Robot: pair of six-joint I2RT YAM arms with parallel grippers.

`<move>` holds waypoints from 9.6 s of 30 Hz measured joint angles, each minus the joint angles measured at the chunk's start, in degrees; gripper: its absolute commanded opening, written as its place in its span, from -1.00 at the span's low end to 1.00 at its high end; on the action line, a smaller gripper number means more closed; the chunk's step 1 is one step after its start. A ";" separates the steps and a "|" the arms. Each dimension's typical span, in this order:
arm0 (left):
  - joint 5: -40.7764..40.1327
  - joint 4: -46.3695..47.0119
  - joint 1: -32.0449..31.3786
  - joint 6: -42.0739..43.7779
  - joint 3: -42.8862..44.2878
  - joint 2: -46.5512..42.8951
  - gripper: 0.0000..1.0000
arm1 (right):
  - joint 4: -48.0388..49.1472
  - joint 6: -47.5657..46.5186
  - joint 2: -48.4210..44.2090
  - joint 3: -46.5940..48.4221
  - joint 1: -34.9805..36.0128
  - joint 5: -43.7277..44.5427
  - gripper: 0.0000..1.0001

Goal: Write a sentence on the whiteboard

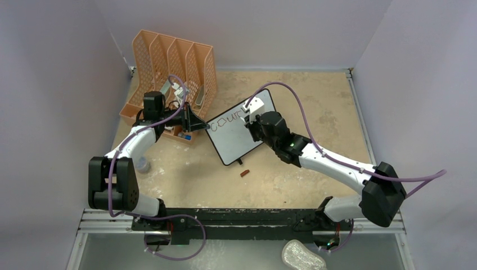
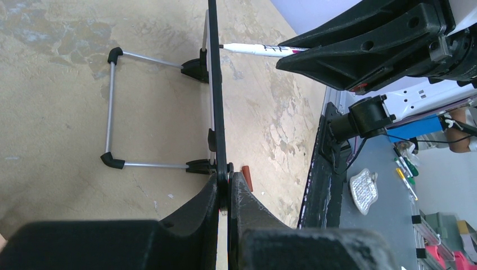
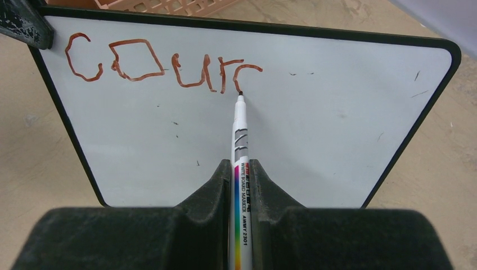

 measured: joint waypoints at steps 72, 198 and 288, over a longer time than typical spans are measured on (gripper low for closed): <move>0.17 -0.42 -0.20 0.42 0.24 0.11 -1.00 | 1.33 -0.90 -0.11 0.11 -1.75 1.27 -1.00; 0.24 -0.90 -0.31 0.44 0.46 0.31 -1.00 | 1.40 -2.23 -0.35 0.02 -6.10 -1.64 -1.00; 0.50 -1.07 -0.33 0.44 0.68 0.52 -1.00 | 0.11 -0.46 -3.08 -1.38 -6.36 -1.73 -1.00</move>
